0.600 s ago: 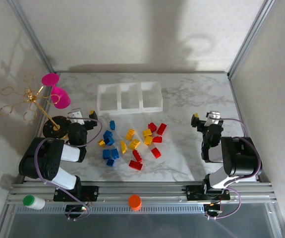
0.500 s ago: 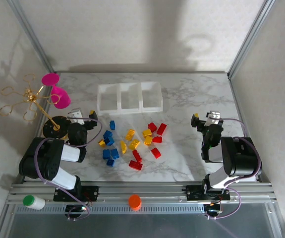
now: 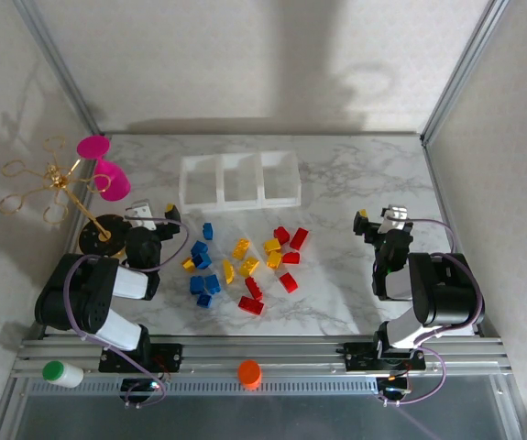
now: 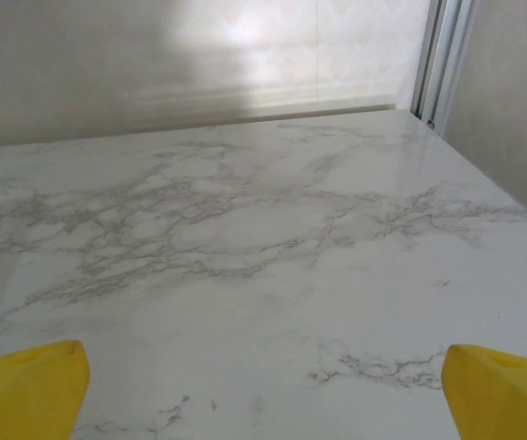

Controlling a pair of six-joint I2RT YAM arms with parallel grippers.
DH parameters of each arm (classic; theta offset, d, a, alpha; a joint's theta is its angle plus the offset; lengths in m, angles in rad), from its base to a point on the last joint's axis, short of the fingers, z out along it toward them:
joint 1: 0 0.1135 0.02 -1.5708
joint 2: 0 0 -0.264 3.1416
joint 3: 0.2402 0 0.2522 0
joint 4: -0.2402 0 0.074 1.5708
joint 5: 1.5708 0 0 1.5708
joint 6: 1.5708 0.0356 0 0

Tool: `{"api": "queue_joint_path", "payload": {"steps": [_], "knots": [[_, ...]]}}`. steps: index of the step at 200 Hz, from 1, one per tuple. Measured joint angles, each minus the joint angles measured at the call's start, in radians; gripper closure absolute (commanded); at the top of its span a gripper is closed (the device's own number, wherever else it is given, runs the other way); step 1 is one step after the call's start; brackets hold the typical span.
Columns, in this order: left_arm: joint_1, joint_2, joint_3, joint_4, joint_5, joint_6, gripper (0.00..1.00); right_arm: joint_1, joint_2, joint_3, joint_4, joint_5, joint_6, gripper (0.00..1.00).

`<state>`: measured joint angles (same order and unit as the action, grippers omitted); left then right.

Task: Sort the legos into containers by color
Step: Pick up the lego from the center of the table.

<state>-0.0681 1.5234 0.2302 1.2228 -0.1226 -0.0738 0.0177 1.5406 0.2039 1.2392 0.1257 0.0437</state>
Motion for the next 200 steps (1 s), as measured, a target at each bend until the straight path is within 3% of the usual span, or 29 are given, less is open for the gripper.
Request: {"api": "queue_joint_path", "payload": {"steps": [138, 200], "knots": [[-0.008, -0.011, 0.000, -0.009, -0.001, 0.013, 0.01, 0.000, -0.002, 0.005, -0.010, -0.010, -0.002, 0.01], [-0.068, -0.196, 0.037, -0.189, -0.016, 0.039, 0.01, 0.000, -0.170, 0.101, -0.229, -0.014, 0.009, 0.01]]}}
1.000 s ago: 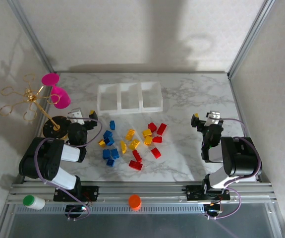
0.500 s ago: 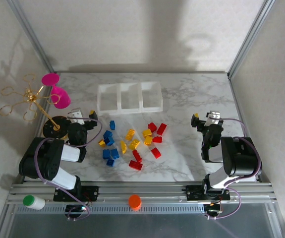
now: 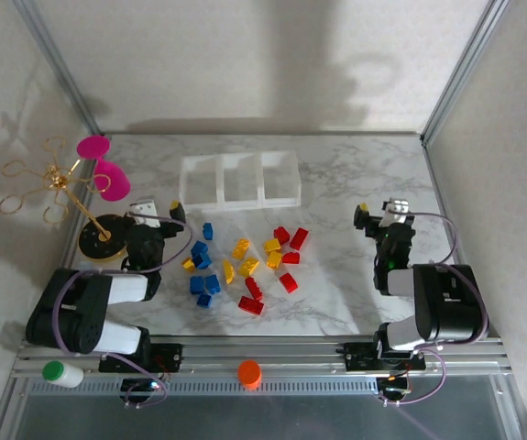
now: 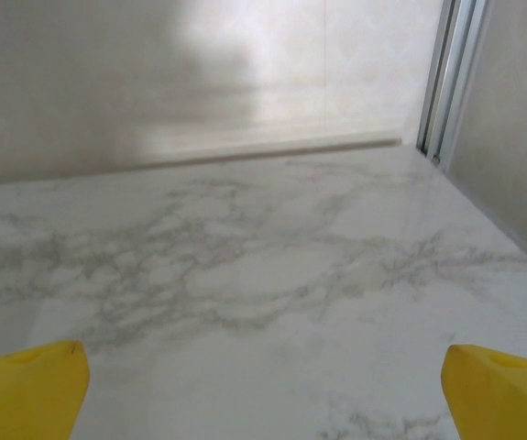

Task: Sort the legos into containers by color
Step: Pick up the lego from the center of the table.

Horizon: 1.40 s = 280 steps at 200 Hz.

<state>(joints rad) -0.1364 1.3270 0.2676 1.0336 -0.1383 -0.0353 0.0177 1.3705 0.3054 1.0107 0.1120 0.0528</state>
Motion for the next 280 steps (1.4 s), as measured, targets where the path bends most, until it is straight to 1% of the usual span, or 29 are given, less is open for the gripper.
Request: {"api": "queue_joint_path", "payload": {"steps": [31, 49, 63, 77, 98, 115, 138, 159, 178, 220, 255, 280], "knots": [[-0.001, -0.158, 0.003, -0.128, -0.004, -0.055, 0.01, 0.000, -0.145, 0.062, -0.164, -0.002, 0.053, 0.01], [-0.001, -0.261, 0.013, -0.224, -0.008, -0.130, 0.01, 0.000, -0.214, 0.117, -0.283, -0.005, 0.134, 0.01], [0.000, -0.311, 0.042, -0.307, -0.012, -0.204, 0.01, 0.000, -0.247, 0.165, -0.375, -0.013, 0.204, 0.01], [0.000, -0.323, 0.093, -0.403, -0.015, -0.282, 0.00, 0.000, -0.266, 0.203, -0.460, -0.029, 0.271, 0.01], [0.000, -0.296, 0.185, -0.557, -0.009, -0.379, 0.00, 0.000, -0.269, 0.234, -0.566, -0.063, 0.343, 0.01], [0.000, -0.261, 0.238, -0.647, 0.027, -0.434, 0.01, 0.000, -0.261, 0.242, -0.635, -0.099, 0.381, 0.01], [-0.022, -0.248, 0.247, -0.727, 0.084, -0.484, 0.01, 0.017, -0.234, 0.264, -0.715, -0.142, 0.403, 0.01], [-0.092, -0.245, 0.255, -0.805, 0.099, -0.505, 0.01, 0.074, -0.217, 0.292, -0.778, -0.158, 0.404, 0.01], [-0.158, -0.237, 0.282, -0.875, 0.099, -0.516, 0.00, 0.135, -0.216, 0.300, -0.800, -0.166, 0.401, 0.01], [-0.259, -0.197, 0.354, -1.009, 0.097, -0.520, 0.01, 0.294, -0.217, 0.288, -0.821, -0.158, 0.385, 0.01], [-0.339, -0.088, 0.430, -1.106, 0.078, -0.518, 0.01, 0.436, -0.215, 0.245, -0.797, -0.151, 0.358, 0.01], [-0.388, -0.013, 0.470, -1.152, 0.053, -0.518, 0.06, 0.527, -0.186, 0.221, -0.750, -0.131, 0.323, 0.01]]}}
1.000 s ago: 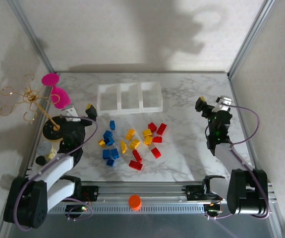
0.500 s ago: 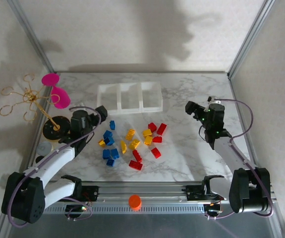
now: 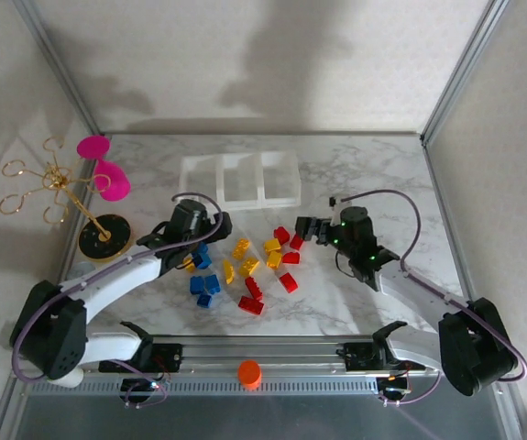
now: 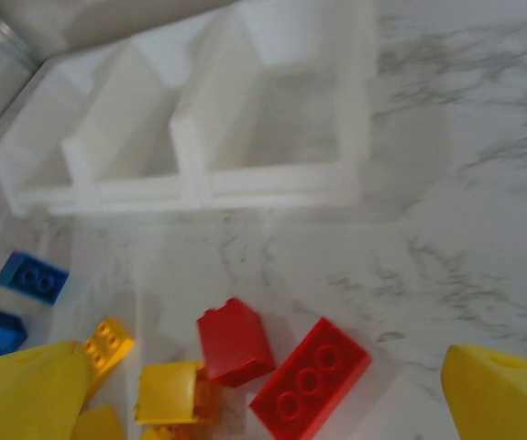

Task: Sort the legos into containers by color
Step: Pick up the lego from the center of the table.

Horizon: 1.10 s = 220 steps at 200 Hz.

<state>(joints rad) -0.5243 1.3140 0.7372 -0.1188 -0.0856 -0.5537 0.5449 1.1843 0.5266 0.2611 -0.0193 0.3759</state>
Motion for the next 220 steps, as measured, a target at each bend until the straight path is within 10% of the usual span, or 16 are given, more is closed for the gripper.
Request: {"api": "queue_joint_path", "payload": {"steps": [111, 220], "knots": [[-0.014, 0.337, 0.217, -0.125, -0.183, 0.012, 0.33, 0.266, 0.156, -0.031, 0.166, 0.179, -0.159, 0.01], [-0.014, 0.435, 0.277, -0.148, -0.229, 0.046, 0.65, 0.318, 0.188, -0.014, 0.178, 0.290, -0.209, 0.01]]}}
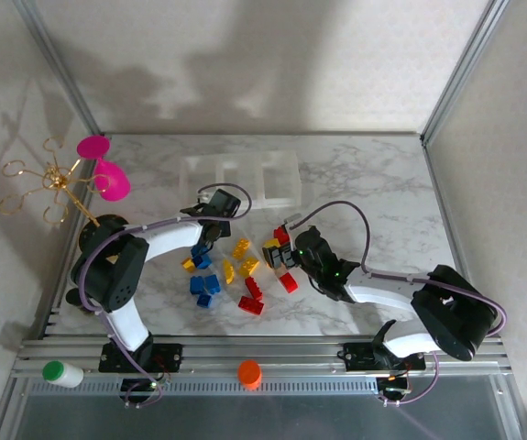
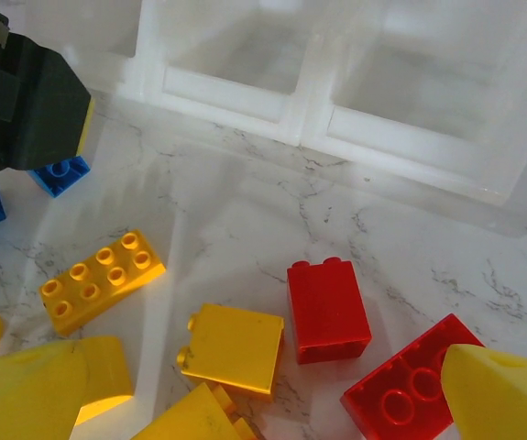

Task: Sort the legos into containers by color
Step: Pick up the lego from the center of the table.

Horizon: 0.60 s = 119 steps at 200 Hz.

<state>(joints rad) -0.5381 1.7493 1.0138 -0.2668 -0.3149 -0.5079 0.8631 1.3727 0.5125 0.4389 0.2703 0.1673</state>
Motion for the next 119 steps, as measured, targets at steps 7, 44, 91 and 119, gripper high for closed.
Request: {"api": "queue_joint_path", "payload": {"steps": [7, 44, 91, 119], "knots": [[0.000, 0.000, 0.000, 0.000, 0.000, 0.001, 0.66, 0.000, 0.000, 0.000, 0.000, 0.000, 0.000, 0.01], [0.000, -0.010, -0.008, -0.001, 0.002, 0.014, 0.75, 0.000, 0.000, 0.000, 0.005, 0.019, 0.000, 0.01], [0.000, -0.051, -0.036, -0.008, 0.006, 0.018, 0.84, 0.000, -0.021, 0.000, 0.006, 0.035, 0.003, 0.01], [0.000, -0.085, -0.042, -0.013, 0.011, 0.018, 0.86, 0.000, -0.044, 0.000, 0.005, 0.036, 0.015, 0.01]]}}
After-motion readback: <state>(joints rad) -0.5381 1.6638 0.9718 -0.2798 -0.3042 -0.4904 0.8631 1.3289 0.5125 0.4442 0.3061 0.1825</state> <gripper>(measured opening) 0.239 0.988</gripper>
